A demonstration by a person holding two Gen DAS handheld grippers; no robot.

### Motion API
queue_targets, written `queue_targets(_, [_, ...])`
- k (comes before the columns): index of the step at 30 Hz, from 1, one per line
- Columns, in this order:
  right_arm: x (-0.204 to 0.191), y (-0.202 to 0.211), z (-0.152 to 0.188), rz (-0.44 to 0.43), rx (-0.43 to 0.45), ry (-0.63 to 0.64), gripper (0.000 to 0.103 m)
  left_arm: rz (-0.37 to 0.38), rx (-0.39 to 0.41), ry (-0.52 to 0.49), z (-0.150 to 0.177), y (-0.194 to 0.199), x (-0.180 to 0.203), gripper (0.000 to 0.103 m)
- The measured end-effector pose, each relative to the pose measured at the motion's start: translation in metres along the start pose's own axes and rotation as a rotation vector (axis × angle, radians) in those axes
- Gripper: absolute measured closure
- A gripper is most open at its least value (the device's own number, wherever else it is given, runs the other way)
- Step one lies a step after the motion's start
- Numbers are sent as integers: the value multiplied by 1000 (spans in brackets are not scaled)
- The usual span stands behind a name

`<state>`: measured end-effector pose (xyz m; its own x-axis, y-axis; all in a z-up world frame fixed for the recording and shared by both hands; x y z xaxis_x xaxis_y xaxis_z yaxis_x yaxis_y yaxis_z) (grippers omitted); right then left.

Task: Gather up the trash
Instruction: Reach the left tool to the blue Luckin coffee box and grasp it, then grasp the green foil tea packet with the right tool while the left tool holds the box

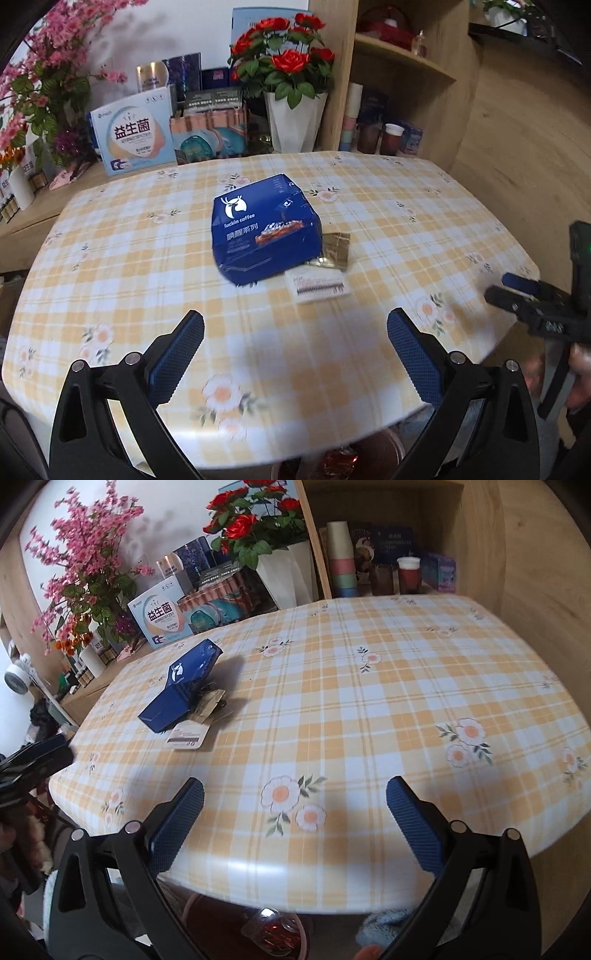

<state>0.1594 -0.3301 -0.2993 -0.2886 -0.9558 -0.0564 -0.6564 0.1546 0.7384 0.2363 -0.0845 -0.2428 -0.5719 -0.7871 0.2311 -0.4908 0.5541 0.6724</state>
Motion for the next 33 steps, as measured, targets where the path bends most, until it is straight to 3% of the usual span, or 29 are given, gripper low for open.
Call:
queue_targets(5, [8,-31,-12,89,-27,30,6,-38,-59,-5,-40,-64,-4,6])
queue_targets(9, [18,-52,-20,90,-55,2,6,-96,-125,-40,-65,-111,-4,6])
queue_targets(13, [22,-67,-25,80,-68,-1,6,-164,-207,6,-88,-156,-21,10])
queue_targets(18, [23,-77,-27,63,-72,7,6,-252,-334,45,-93,-193,-43,19])
queue_targets(21, [24,-81,-25,48,-80,-4,6,-275,-381,70,-91,-207,-54,20])
queue_targets(23, [23,-84,-24,42,-86,-5,6,-275,-398,94,-89,-210,-60,27])
queue_targets(29, [20,-86,-23,33,-99,5,6,-197,-306,101,-110,-180,-60,58])
queue_targets(33, [9,-82,-30,-2,-90,18,6,-105,-222,194,-123,-141,-78,74])
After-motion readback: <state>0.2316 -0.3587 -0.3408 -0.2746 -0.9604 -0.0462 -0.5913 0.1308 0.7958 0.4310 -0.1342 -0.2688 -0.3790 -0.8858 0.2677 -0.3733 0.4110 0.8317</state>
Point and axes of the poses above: each gripper's, at about its wrist camera, not at the fingertips, and y roughly against the way its jaws point, x to its right, z to its underside, the point moved 5 cm from there along -y, roughly the way its jaws point, and after that the axes turned 15 degrees about z, right-handed, at the moved point
